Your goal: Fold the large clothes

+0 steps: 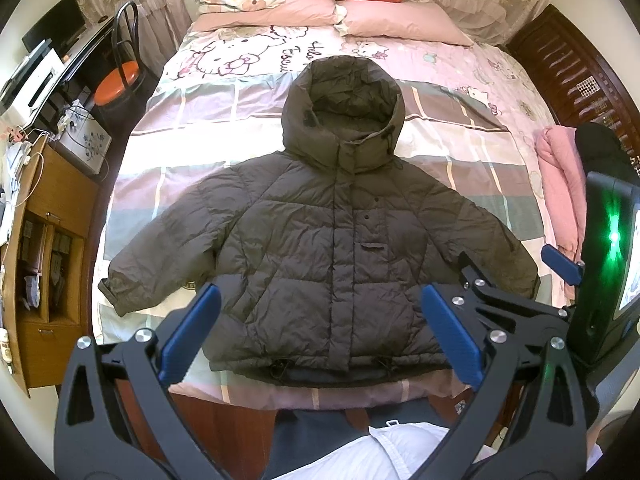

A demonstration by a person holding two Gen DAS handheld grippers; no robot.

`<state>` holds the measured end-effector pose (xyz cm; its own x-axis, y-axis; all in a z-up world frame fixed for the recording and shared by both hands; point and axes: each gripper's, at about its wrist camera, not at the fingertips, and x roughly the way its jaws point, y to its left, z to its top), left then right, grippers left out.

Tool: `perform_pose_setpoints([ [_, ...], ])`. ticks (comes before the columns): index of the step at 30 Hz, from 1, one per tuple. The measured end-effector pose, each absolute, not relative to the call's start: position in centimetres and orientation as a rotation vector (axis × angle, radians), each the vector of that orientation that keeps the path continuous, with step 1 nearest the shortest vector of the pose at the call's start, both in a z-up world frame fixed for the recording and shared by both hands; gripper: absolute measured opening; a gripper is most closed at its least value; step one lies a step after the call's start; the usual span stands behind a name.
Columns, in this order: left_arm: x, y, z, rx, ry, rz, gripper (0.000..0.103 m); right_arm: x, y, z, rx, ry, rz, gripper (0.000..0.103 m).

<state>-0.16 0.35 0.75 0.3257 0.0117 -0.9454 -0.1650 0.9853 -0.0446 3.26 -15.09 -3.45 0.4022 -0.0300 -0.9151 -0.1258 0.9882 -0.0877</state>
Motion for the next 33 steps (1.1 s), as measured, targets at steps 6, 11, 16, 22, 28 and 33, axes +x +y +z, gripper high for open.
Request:
perform_pose_setpoints([
  [6, -0.14, 0.34, 0.78, -0.143, 1.233, 0.118, 0.101, 3.33, -15.19, -3.44, -0.152, 1.156, 0.062, 0.102],
  [11, -0.15, 0.32, 0.8, -0.143, 1.234, 0.117, 0.101, 3.34, -15.21, -3.44, -0.152, 1.157, 0.063, 0.102],
  [16, -0.24, 0.3, 0.66, -0.141, 1.233, 0.119, 0.101, 3.38, -15.24, -3.37, -0.152, 1.158, 0.064, 0.102],
  [22, -0.23, 0.3, 0.66, -0.14, 1.234, 0.119, 0.101, 3.33, -15.18, -3.5, -0.15, 1.158, 0.064, 0.102],
  [28, -0.27, 0.38, 0.65, -0.138, 1.234, 0.116, 0.101, 3.37, -15.16, -3.52, -0.149, 1.16, 0.063, 0.102],
  [33, -0.31, 0.37, 0.63, -0.14, 1.234, 0.117, 0.101, 3.4, -15.18, -3.48, -0.15, 1.16, 0.064, 0.102],
])
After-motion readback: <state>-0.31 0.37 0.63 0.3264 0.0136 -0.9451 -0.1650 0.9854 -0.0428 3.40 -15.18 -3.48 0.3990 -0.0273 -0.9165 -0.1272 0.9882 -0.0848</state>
